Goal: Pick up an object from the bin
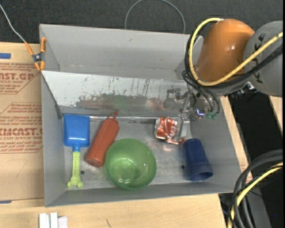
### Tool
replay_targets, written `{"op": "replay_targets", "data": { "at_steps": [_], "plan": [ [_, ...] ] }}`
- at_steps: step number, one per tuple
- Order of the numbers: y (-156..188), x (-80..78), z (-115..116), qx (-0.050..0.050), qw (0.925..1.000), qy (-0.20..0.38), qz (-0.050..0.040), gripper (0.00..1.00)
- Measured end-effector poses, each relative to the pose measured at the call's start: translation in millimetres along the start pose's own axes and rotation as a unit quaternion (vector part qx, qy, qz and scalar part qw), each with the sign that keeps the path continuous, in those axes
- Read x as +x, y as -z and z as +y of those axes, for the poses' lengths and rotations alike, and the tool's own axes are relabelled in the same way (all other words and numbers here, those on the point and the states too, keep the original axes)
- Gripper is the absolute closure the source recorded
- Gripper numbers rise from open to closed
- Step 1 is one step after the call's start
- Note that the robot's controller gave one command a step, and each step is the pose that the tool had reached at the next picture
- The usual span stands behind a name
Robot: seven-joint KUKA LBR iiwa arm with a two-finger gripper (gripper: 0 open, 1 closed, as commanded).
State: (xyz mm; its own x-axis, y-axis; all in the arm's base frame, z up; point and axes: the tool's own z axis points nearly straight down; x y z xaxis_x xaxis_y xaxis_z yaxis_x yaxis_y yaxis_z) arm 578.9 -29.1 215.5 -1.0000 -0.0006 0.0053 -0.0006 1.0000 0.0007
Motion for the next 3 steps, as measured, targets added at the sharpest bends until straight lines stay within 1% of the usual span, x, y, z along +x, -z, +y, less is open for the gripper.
{"op": "replay_targets", "data": {
  "at_steps": [1, 2, 3],
  "plan": [
    [5, -1.4, 0, 0.000, 1.0000, 0.000, -0.0040, 0.00],
    [-65, 54.9, -3, 0.000, 1.0000, 0.002, 0.0010, 0.00],
    [-109, 45.0, -2, 0.000, 1.0000, 0.004, -0.0026, 0.00]
  ]
}}
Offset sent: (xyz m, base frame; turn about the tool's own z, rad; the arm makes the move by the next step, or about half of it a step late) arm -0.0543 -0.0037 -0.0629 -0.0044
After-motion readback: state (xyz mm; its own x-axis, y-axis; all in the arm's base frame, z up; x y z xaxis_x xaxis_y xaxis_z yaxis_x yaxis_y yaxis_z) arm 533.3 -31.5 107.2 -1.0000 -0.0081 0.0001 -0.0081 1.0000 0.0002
